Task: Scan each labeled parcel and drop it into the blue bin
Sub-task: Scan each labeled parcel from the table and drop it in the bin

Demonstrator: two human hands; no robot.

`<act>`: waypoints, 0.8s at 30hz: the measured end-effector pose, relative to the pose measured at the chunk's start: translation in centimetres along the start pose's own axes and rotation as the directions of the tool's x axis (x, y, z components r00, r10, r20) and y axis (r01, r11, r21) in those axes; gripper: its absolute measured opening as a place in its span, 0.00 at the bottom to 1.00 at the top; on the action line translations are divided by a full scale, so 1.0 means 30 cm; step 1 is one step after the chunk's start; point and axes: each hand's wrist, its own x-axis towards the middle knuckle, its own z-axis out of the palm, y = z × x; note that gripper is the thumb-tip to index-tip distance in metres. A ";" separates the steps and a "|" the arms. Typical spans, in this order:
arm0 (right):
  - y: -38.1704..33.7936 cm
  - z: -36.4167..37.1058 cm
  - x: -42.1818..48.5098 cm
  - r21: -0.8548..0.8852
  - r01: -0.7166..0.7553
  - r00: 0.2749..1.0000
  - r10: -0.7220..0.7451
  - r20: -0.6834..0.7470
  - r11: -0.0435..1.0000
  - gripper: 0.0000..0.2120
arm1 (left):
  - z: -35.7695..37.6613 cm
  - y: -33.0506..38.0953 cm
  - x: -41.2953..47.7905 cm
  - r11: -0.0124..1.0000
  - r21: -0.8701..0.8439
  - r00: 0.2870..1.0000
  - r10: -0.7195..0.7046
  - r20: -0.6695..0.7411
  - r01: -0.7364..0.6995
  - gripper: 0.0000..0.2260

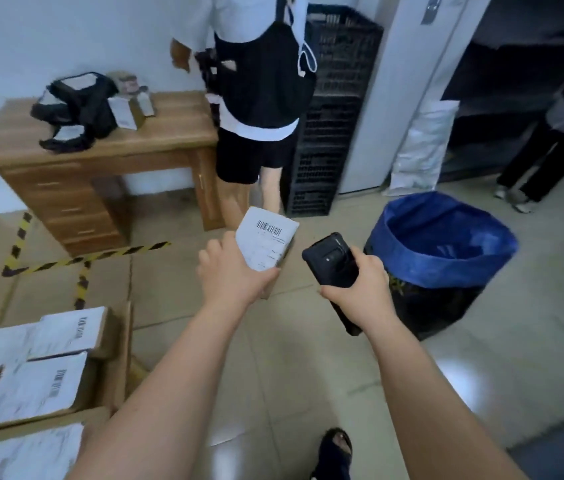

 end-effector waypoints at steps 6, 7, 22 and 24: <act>0.280 -0.238 0.201 0.028 -0.141 0.986 0.143 -0.083 0.990 0.33 | 0.253 0.367 0.093 0.993 0.004 0.989 0.115 0.094 -0.116 0.43; 0.324 -0.281 0.245 0.032 -0.157 0.984 0.159 -0.085 0.987 0.33 | 0.297 0.433 0.108 0.992 0.006 0.987 0.128 0.101 -0.129 0.43; 0.882 -0.692 0.751 0.067 -0.392 0.881 0.395 -0.260 0.918 0.44 | 0.826 1.156 0.313 0.963 -0.025 0.927 0.266 0.265 -0.269 0.41; 0.934 -0.723 0.815 0.118 -0.412 0.856 0.428 -0.290 0.904 0.44 | 0.892 1.205 0.371 0.958 -0.037 0.916 0.281 0.285 -0.283 0.42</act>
